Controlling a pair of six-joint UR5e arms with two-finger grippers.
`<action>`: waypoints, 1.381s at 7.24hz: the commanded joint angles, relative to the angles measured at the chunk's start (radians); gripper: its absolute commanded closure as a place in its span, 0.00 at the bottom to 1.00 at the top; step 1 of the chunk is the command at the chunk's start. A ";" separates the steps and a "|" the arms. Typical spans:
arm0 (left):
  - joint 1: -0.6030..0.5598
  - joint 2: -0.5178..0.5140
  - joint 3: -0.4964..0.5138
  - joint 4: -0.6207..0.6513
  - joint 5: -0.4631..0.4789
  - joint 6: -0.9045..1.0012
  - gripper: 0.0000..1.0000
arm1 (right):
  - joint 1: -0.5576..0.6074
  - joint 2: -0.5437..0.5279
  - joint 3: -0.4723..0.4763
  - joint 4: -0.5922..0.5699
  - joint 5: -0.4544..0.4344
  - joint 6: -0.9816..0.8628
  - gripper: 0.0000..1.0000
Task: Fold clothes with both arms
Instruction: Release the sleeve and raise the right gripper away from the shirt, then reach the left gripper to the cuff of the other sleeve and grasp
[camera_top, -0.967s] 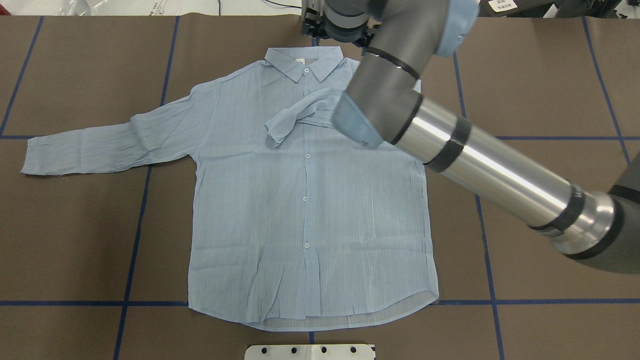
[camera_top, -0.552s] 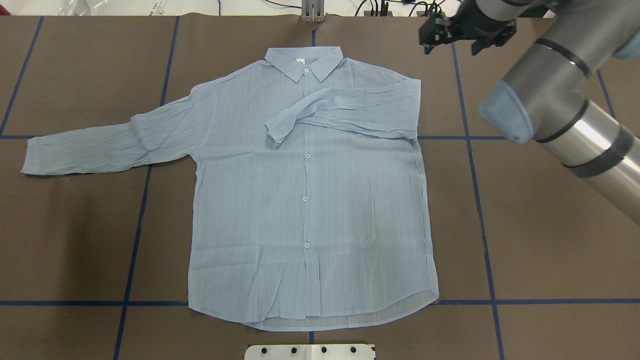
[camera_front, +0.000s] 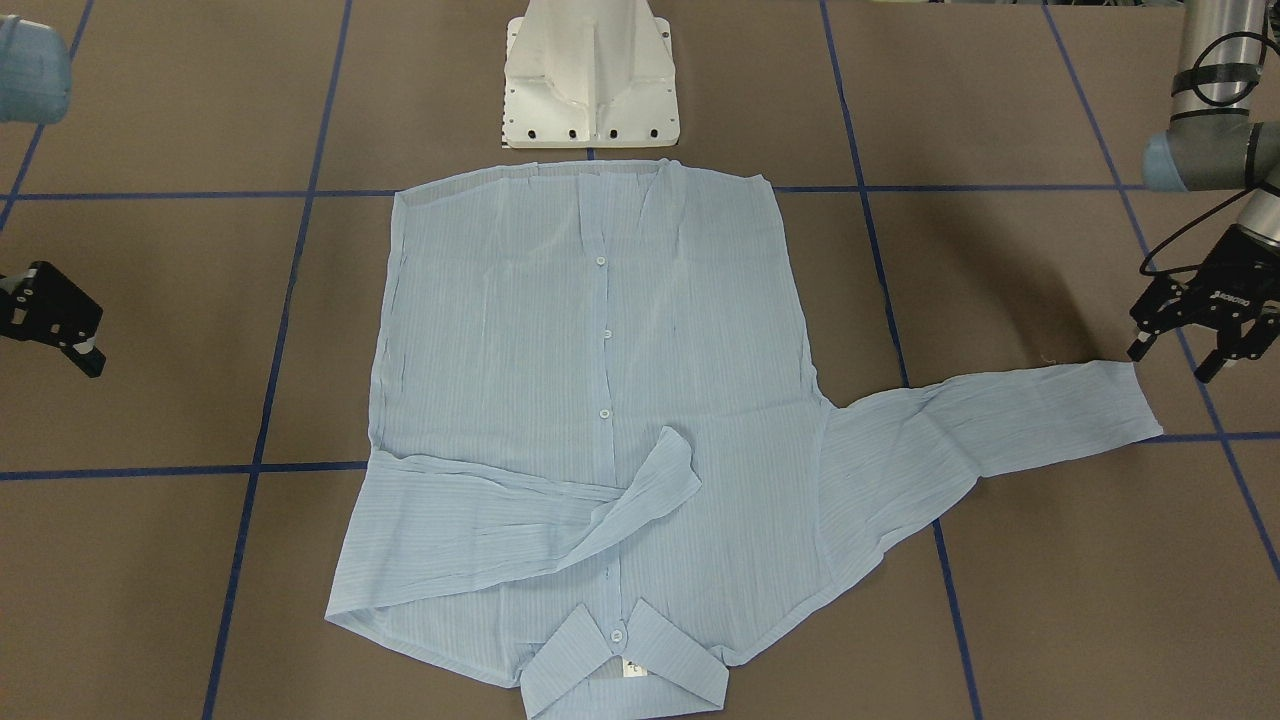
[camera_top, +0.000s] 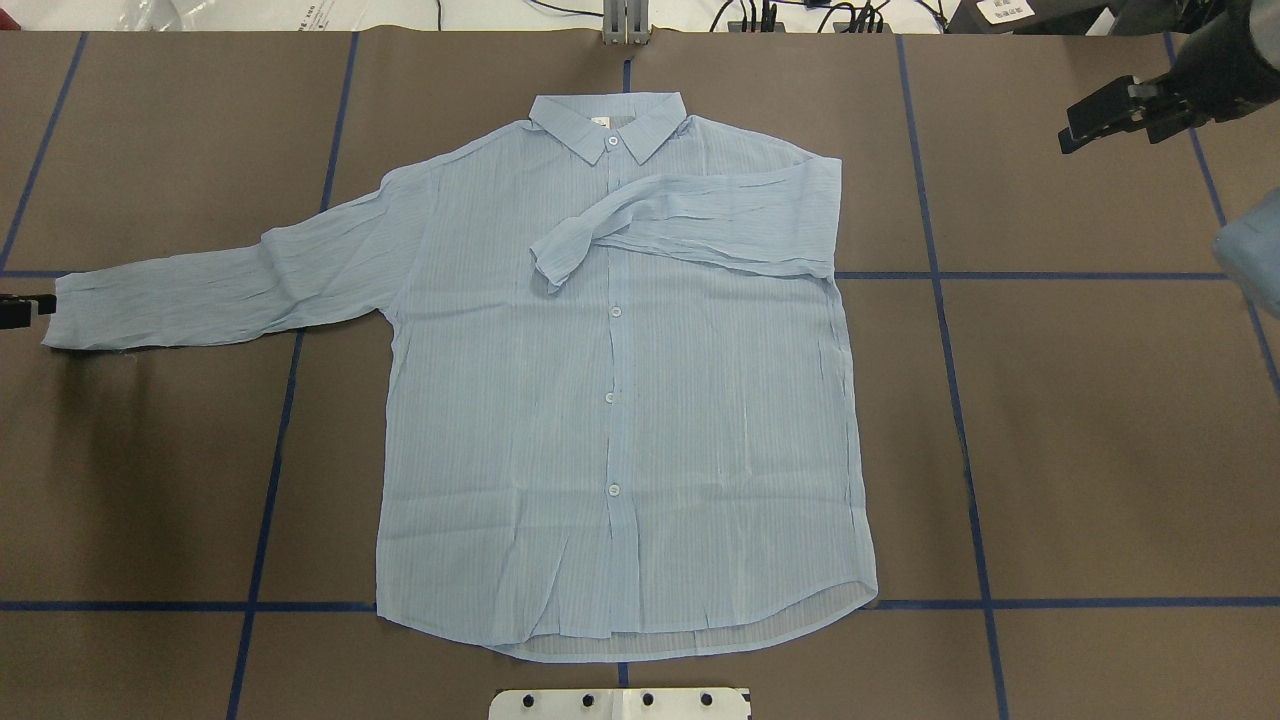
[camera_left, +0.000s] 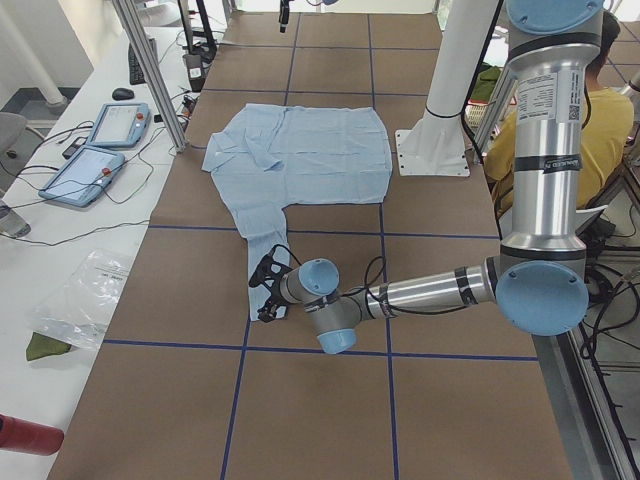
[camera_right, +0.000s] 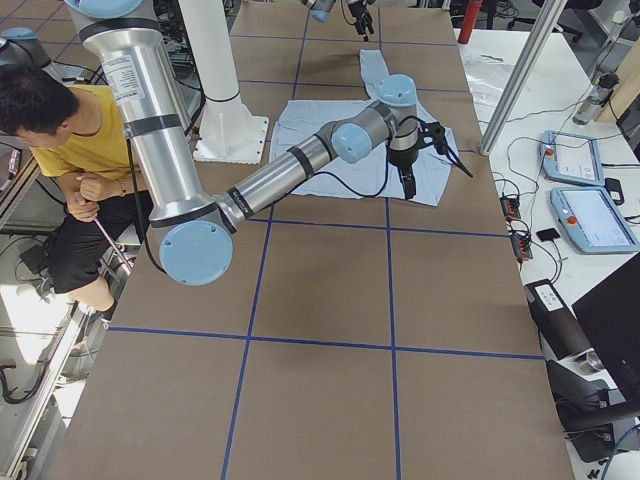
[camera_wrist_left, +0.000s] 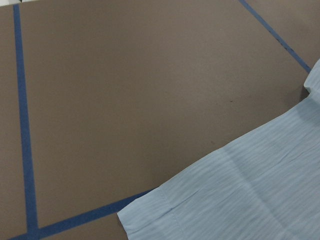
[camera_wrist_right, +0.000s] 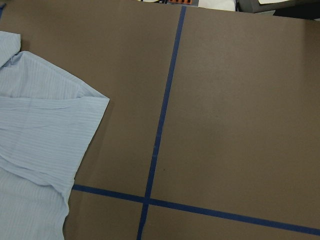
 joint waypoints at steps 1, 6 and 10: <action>0.054 0.000 0.032 -0.015 0.066 -0.079 0.25 | 0.016 -0.026 0.004 0.025 0.015 -0.010 0.00; 0.090 0.003 0.040 -0.013 0.061 -0.079 0.26 | 0.016 -0.031 0.004 0.025 0.012 -0.002 0.00; 0.096 0.006 0.057 -0.015 0.060 -0.079 0.30 | 0.014 -0.031 0.004 0.025 0.009 -0.002 0.00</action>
